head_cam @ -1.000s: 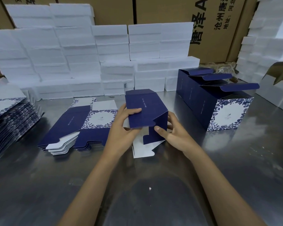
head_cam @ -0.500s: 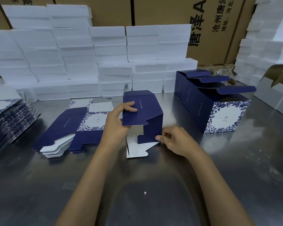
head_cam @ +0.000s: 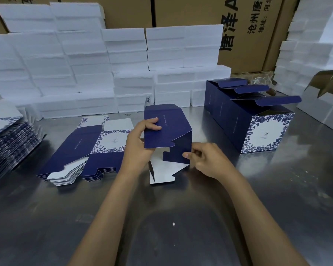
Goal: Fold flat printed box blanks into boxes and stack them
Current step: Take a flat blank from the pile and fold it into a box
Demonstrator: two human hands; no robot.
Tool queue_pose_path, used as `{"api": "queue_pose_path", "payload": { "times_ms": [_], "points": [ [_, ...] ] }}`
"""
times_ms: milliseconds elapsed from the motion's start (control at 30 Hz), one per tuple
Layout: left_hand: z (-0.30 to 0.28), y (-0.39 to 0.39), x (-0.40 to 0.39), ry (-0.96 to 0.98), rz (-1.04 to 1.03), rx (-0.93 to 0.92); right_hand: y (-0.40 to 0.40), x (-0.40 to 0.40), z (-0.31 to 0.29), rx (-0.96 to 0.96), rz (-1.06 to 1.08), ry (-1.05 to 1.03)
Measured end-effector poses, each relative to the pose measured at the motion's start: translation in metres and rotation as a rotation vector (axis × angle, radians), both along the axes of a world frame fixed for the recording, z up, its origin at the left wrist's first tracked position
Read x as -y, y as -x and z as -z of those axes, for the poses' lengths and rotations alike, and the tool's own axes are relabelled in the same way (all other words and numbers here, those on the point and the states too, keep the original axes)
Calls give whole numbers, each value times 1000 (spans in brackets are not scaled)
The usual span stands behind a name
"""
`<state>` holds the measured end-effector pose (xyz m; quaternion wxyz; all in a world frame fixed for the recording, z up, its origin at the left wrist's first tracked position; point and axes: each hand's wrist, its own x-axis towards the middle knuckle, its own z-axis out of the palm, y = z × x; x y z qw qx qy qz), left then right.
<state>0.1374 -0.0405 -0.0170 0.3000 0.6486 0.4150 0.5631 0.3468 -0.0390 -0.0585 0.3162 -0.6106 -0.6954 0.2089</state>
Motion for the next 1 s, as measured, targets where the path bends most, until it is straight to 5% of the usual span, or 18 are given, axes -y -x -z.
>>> {"api": "queue_pose_path", "payload": {
  "times_ms": [767,1000],
  "points": [
    [5,2,-5,-29,58,6,4,9,-20,-175,15,-245],
    [3,3,-1,57,103,-94,13,20,-40,-636,-18,-228]
  ]
}}
